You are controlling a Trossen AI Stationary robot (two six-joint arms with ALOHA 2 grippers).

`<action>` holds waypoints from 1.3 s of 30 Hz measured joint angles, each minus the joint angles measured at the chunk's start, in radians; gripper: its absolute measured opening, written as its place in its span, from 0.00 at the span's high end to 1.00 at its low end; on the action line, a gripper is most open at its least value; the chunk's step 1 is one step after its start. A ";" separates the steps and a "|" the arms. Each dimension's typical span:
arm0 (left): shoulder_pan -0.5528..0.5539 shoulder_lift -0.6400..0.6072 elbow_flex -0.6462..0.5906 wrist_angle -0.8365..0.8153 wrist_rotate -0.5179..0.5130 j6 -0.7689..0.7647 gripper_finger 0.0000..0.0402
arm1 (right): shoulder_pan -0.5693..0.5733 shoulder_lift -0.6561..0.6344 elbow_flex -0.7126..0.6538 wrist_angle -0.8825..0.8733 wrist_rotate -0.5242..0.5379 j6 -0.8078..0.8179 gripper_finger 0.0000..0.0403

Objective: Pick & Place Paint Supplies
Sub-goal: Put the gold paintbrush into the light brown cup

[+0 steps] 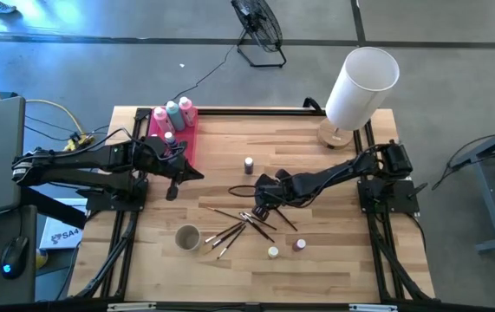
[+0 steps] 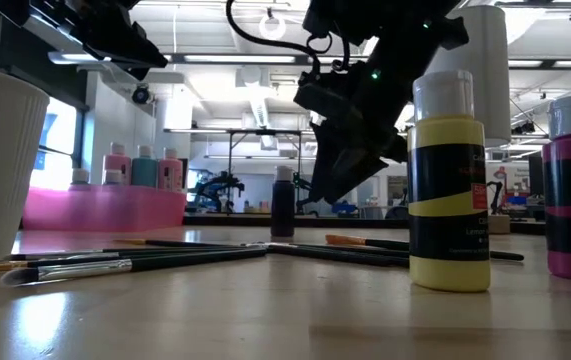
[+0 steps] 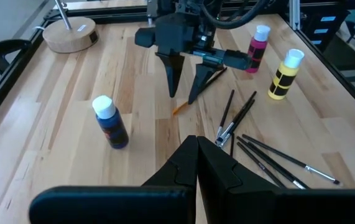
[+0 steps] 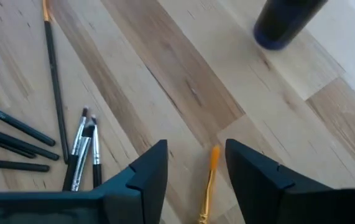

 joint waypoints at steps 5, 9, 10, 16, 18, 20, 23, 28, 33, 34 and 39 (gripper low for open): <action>0.000 0.000 0.000 0.000 0.000 0.002 0.99 | 0.000 0.000 0.000 -0.001 0.000 0.001 0.63; 0.000 0.000 0.000 0.000 -0.001 0.002 0.99 | 0.000 0.000 0.000 -0.001 0.000 0.001 0.66; 0.000 0.000 0.000 0.000 -0.001 0.002 0.99 | 0.000 0.000 0.000 -0.002 0.000 0.001 0.67; 0.000 0.000 0.000 0.000 -0.003 0.001 0.99 | 0.000 0.000 0.000 -0.002 0.001 0.001 0.73; 0.000 0.000 0.000 0.000 -0.003 0.001 0.99 | 0.000 0.000 0.000 -0.006 0.001 0.003 0.75; 0.000 0.000 0.000 0.000 -0.003 0.001 0.99 | 0.000 0.000 0.000 -0.017 0.000 0.026 0.77; 0.000 0.000 0.000 0.000 -0.003 0.001 0.99 | -0.010 0.000 0.000 -0.039 0.000 0.099 0.78; 0.000 0.000 0.000 0.000 -0.003 0.000 0.99 | -0.024 0.000 0.000 -0.048 0.001 0.134 0.79; 0.000 0.001 0.000 0.000 -0.003 0.000 0.99 | -0.027 0.000 0.000 -0.050 0.000 0.135 0.79; 0.000 0.001 0.000 0.000 -0.003 0.000 0.99 | -0.026 0.000 0.000 -0.049 0.000 0.134 0.79; 0.000 0.001 0.000 0.000 -0.002 0.000 0.99 | -0.026 0.000 -0.009 -0.044 0.001 0.132 0.80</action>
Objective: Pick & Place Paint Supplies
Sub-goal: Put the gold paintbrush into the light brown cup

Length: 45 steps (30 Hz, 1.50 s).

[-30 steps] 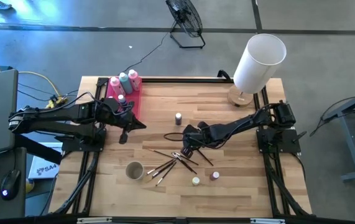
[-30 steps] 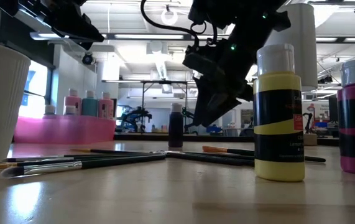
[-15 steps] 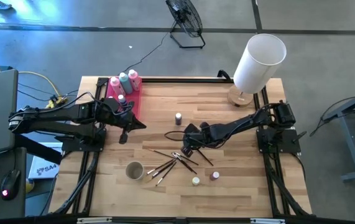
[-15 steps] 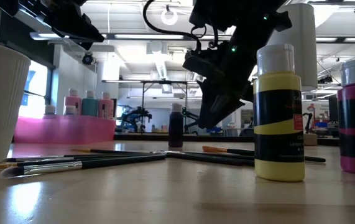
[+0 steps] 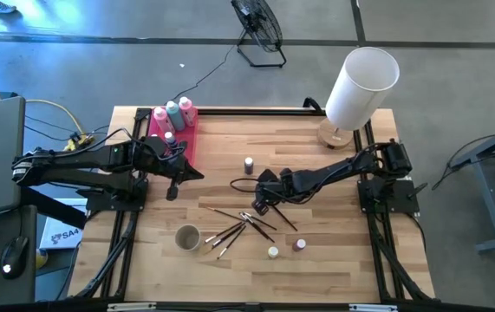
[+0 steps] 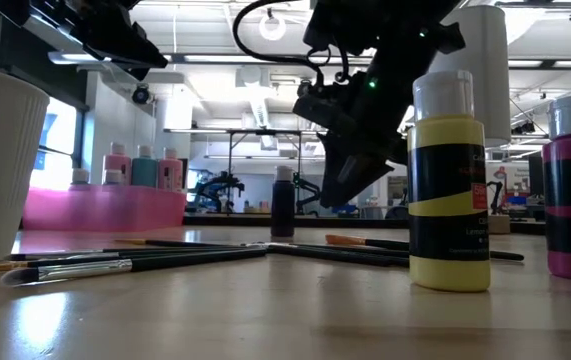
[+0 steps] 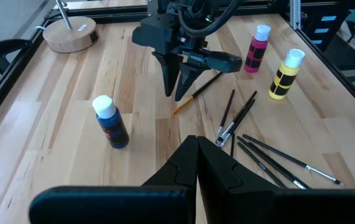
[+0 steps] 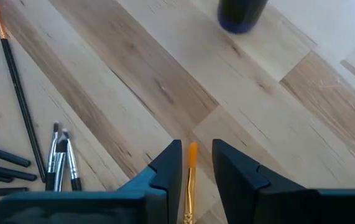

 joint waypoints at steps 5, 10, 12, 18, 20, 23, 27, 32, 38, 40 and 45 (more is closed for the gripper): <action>0.000 0.000 0.000 0.000 0.000 0.000 0.99 | 0.000 0.000 -0.041 0.026 0.000 0.003 0.80; 0.000 0.000 0.000 0.000 0.000 0.000 0.99 | 0.000 0.000 -0.078 0.122 -0.003 0.003 0.80; 0.000 0.000 0.000 0.000 0.000 0.000 0.99 | 0.000 0.000 -0.082 0.138 -0.003 0.003 0.80; 0.000 0.000 0.000 0.000 0.000 0.001 0.99 | 0.001 0.000 -0.083 0.137 -0.003 0.003 0.80; 0.000 0.000 0.000 0.000 0.000 0.001 0.99 | 0.004 0.000 -0.083 0.137 -0.004 0.003 0.80; 0.000 0.000 0.000 0.000 0.000 0.001 0.99 | 0.013 0.017 -0.083 0.157 -0.007 0.002 0.80; 0.000 0.000 0.000 -0.003 0.001 0.001 0.99 | 0.020 0.065 -0.082 0.165 -0.007 -0.005 0.80; 0.000 0.000 0.000 -0.016 -0.003 0.001 0.99 | 0.019 0.092 -0.078 0.186 0.005 -0.007 0.80; 0.000 0.000 0.000 -0.033 -0.005 0.001 0.99 | 0.019 0.094 -0.079 0.182 0.026 -0.005 0.83; 0.000 0.000 0.000 -0.032 -0.005 0.001 0.99 | 0.019 0.095 -0.080 0.181 0.026 -0.005 0.87; 0.000 0.000 0.000 -0.031 -0.006 0.001 0.99 | 0.019 0.095 -0.080 0.181 0.027 -0.008 0.98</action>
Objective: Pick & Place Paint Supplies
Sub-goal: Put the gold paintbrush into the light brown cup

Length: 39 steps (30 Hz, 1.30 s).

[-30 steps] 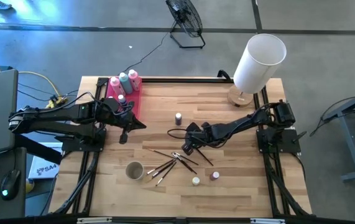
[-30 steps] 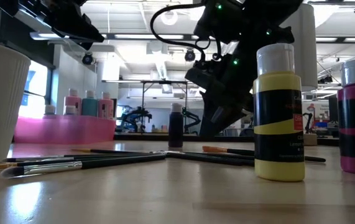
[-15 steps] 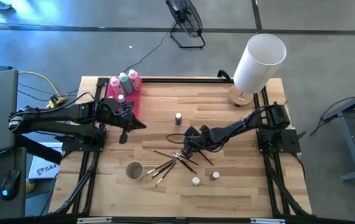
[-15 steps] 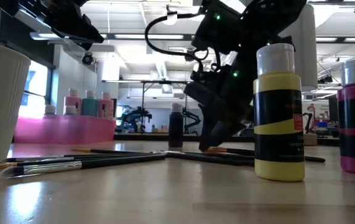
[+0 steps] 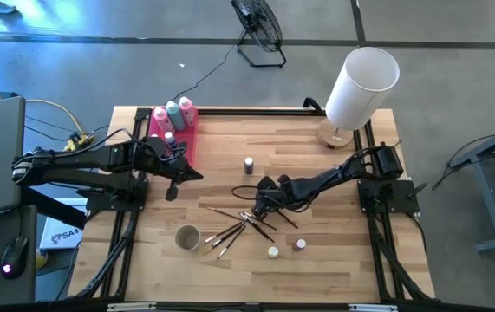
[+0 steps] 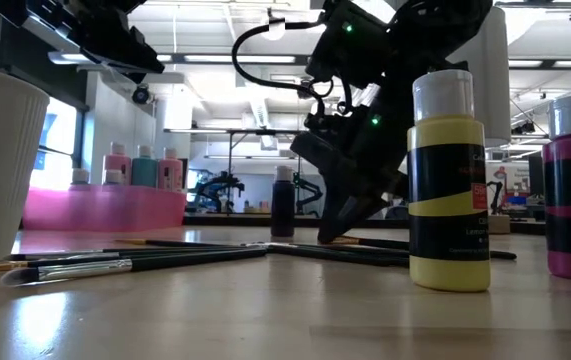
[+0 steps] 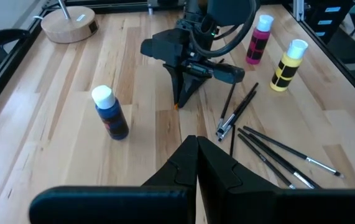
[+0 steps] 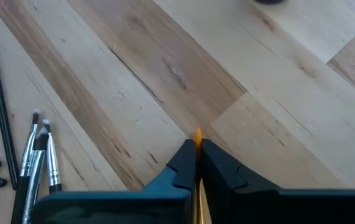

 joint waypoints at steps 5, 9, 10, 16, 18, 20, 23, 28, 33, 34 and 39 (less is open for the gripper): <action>0.000 0.000 0.000 -0.001 -0.002 0.000 0.99 | 0.003 0.000 0.000 -0.001 -0.004 -0.010 0.98; 0.000 0.000 0.000 -0.002 -0.002 0.000 0.99 | 0.003 -0.026 -0.003 -0.008 -0.016 -0.036 0.99; 0.000 0.000 0.000 -0.002 -0.002 0.000 0.99 | 0.003 -0.037 -0.005 -0.018 -0.022 -0.047 0.99; 0.000 0.000 0.000 -0.006 -0.002 0.000 0.99 | 0.003 -0.120 -0.005 -0.009 -0.010 -0.124 0.99; 0.000 0.000 0.000 -0.006 -0.002 0.000 0.99 | 0.003 -0.142 -0.004 0.001 -0.007 -0.157 0.99; 0.000 0.000 0.000 -0.006 -0.002 0.000 0.99 | 0.003 -0.176 -0.005 0.010 -0.006 -0.197 0.99; 0.000 0.000 0.000 -0.006 -0.002 0.000 0.99 | -0.001 -0.232 -0.003 0.049 0.003 -0.265 0.99; 0.000 0.000 0.000 -0.006 -0.001 0.000 0.99 | -0.003 -0.340 -0.003 0.089 0.039 -0.374 0.99; 0.000 0.000 0.000 -0.009 0.000 0.000 0.99 | 0.003 -0.450 -0.003 0.087 0.060 -0.451 0.99; 0.000 0.000 0.000 -0.010 0.003 0.000 0.99 | 0.006 -0.473 -0.003 0.095 0.060 -0.468 0.99; 0.000 0.000 0.000 -0.022 0.012 0.000 0.99 | 0.027 -0.575 -0.002 0.104 0.063 -0.538 0.99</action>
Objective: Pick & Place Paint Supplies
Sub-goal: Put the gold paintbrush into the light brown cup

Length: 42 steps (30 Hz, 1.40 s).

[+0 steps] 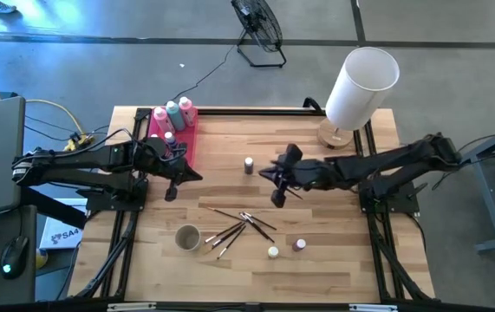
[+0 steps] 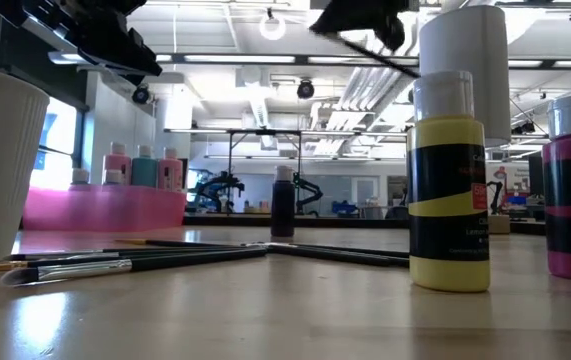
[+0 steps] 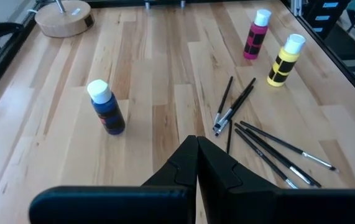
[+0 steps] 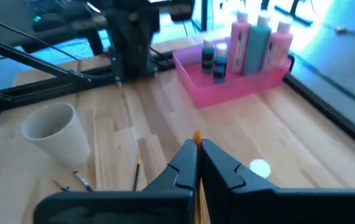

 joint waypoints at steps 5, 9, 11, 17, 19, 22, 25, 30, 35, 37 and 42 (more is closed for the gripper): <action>0.000 0.000 0.000 0.001 -0.009 0.000 0.99 | 0.011 -0.049 0.000 -0.017 0.029 -0.040 0.99; 0.000 0.000 0.000 0.007 -0.063 0.002 0.99 | 0.008 -0.064 0.000 -0.027 0.032 -0.067 0.99; 0.000 0.000 0.000 0.006 -0.097 0.003 0.99 | 0.008 -0.064 0.000 -0.026 0.031 -0.091 0.99; 0.000 0.043 0.000 0.104 -0.151 -0.021 0.99 | -0.015 -0.064 0.000 0.003 0.010 -0.121 0.99; 0.000 0.070 0.000 0.159 -0.147 -0.021 0.97 | -0.032 -0.063 0.000 0.010 -0.024 -0.122 0.99; 0.000 0.110 0.000 0.216 -0.135 -0.022 0.89 | -0.048 -0.063 0.000 0.029 -0.062 -0.122 0.99; 0.000 0.142 0.000 0.243 -0.142 -0.022 0.77 | -0.056 -0.063 0.000 0.036 -0.075 -0.122 0.99; 0.000 0.153 0.000 0.269 -0.179 -0.022 0.58 | -0.057 -0.063 0.000 0.053 -0.075 -0.122 0.99; 0.000 0.153 0.000 0.264 -0.177 -0.023 0.51 | -0.057 -0.063 0.000 0.082 -0.075 -0.128 0.99; 0.000 0.153 0.000 0.257 -0.165 -0.025 0.51 | -0.057 -0.063 0.000 0.108 -0.075 -0.145 0.99; 0.000 0.183 0.000 0.304 -0.140 -0.115 0.51 | -0.057 -0.063 0.000 0.161 -0.109 -0.170 0.99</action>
